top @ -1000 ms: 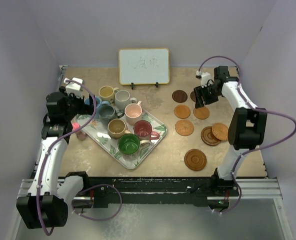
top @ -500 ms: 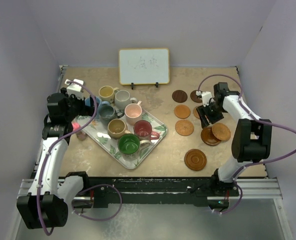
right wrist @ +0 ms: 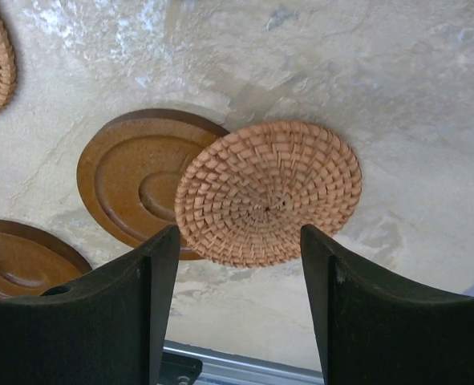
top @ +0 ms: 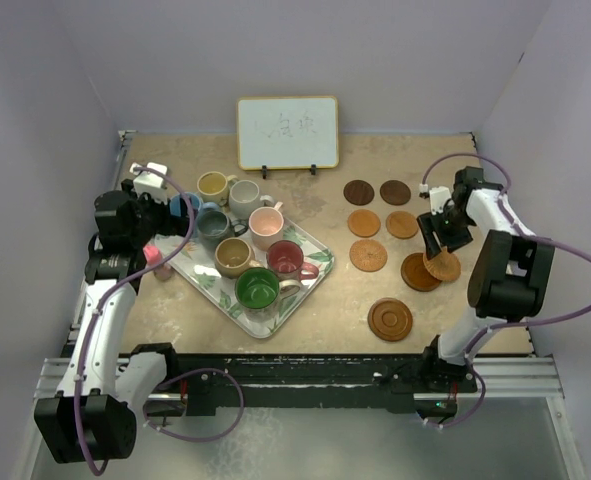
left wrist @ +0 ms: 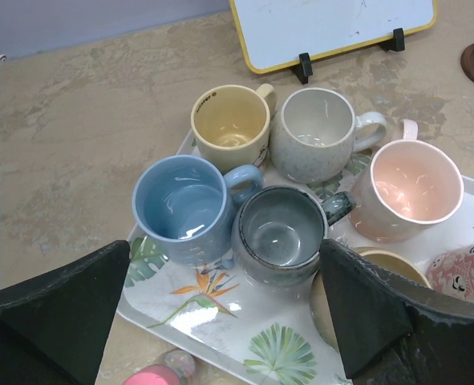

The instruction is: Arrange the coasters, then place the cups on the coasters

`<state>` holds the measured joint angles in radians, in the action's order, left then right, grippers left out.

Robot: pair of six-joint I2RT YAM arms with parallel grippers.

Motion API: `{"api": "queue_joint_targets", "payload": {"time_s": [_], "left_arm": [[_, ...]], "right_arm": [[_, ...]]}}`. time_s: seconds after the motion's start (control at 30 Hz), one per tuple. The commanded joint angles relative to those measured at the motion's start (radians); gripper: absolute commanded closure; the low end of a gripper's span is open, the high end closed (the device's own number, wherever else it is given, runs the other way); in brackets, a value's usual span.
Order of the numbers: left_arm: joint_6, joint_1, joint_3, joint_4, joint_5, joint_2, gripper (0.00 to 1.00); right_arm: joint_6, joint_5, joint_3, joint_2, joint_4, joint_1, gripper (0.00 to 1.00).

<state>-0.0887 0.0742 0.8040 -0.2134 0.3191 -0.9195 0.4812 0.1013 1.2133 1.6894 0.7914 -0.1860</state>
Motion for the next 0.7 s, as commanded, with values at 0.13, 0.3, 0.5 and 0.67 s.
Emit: {"api": "queue_joint_targets", "payload": {"time_s": [0.13, 0.3, 0.5, 0.67], "left_arm": [[0.005, 0.007, 0.001, 0.045, 0.012, 0.024, 0.02], [-0.005, 0.007, 0.007, 0.032, 0.011, 0.024, 0.02], [-0.006, 0.007, 0.013, 0.028, -0.002, 0.001, 0.02], [-0.006, 0.007, 0.026, 0.034, 0.005, -0.026, 0.02]], "right_arm": [[0.011, 0.127, 0.11, 0.078, 0.091, -0.045, 0.38], [0.02, 0.087, 0.034, -0.014, 0.007, -0.036, 0.39], [0.082, 0.09, -0.066, -0.127, -0.003, -0.002, 0.41], [0.132, 0.075, -0.162, -0.202, -0.02, 0.064, 0.41]]}}
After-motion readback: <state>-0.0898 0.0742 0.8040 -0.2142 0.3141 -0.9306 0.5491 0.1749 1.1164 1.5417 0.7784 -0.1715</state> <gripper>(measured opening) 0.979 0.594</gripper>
